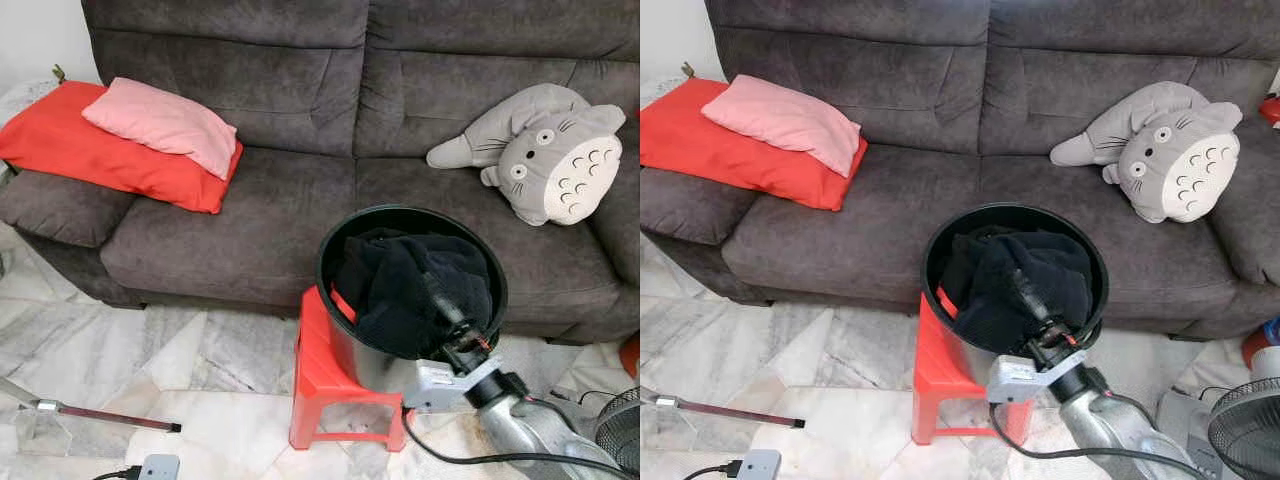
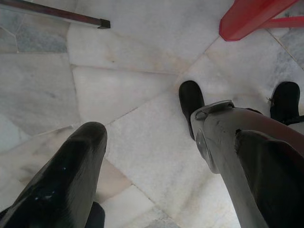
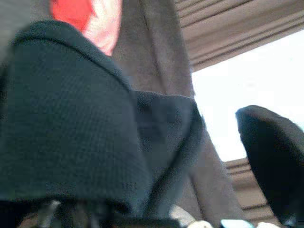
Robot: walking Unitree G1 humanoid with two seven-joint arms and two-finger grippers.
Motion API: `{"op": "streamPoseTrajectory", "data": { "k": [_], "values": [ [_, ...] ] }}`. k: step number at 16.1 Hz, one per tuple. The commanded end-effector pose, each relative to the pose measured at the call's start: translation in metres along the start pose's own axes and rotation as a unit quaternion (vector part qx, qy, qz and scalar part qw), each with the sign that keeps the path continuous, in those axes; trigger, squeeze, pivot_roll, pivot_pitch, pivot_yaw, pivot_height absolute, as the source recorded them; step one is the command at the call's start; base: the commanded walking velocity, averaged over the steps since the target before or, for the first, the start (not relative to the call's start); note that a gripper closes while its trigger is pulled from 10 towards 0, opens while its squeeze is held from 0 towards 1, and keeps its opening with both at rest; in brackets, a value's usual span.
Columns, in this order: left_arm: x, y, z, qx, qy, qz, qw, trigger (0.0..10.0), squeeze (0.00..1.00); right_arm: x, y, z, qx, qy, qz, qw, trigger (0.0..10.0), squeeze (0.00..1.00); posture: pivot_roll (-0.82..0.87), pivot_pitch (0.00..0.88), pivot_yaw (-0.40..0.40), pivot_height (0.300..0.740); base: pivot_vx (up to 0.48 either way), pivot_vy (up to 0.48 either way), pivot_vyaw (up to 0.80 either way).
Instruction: Hang hanger
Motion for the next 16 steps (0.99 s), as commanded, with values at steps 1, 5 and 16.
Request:
{"op": "streamPoseTrajectory", "data": {
  "k": [1, 5, 16],
  "values": [
    [-0.014, -0.004, -0.002, 0.006, -0.020, 0.002, 1.000, 10.0, 0.00, 0.004, -0.011, -0.003, 0.027, 0.004, 0.029, 0.999, 0.0, 0.00, -0.14, 0.199, 0.027, 0.740, 0.000, 0.000, 0.00],
    [-0.015, -0.005, -0.003, 0.006, -0.022, 0.003, 1.000, 10.0, 0.00, 0.010, -0.025, -0.016, 0.083, 0.055, 0.062, 0.993, 0.0, 0.00, -0.15, 0.202, 0.029, 0.740, 0.000, 0.000, 0.00],
    [-0.015, -0.007, -0.003, 0.008, -0.021, 0.006, 1.000, 10.0, 0.00, 0.005, -0.019, -0.013, 0.085, 0.076, 0.038, 0.993, 0.0, 0.00, -0.14, 0.202, 0.035, 0.740, 0.000, 0.000, 0.00]
  ]
}}
Point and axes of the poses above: a point about 5 cm out from each wrist's last joint towards the gripper, its own z axis pointing out of the wrist towards the gripper, its own x axis along the axis of the wrist's last joint, y = z × x, the point moved 5 cm from there along z, pointing out of the wrist towards the gripper, and after that the axes turned 11 degrees about -z, right-handed, at the moved point
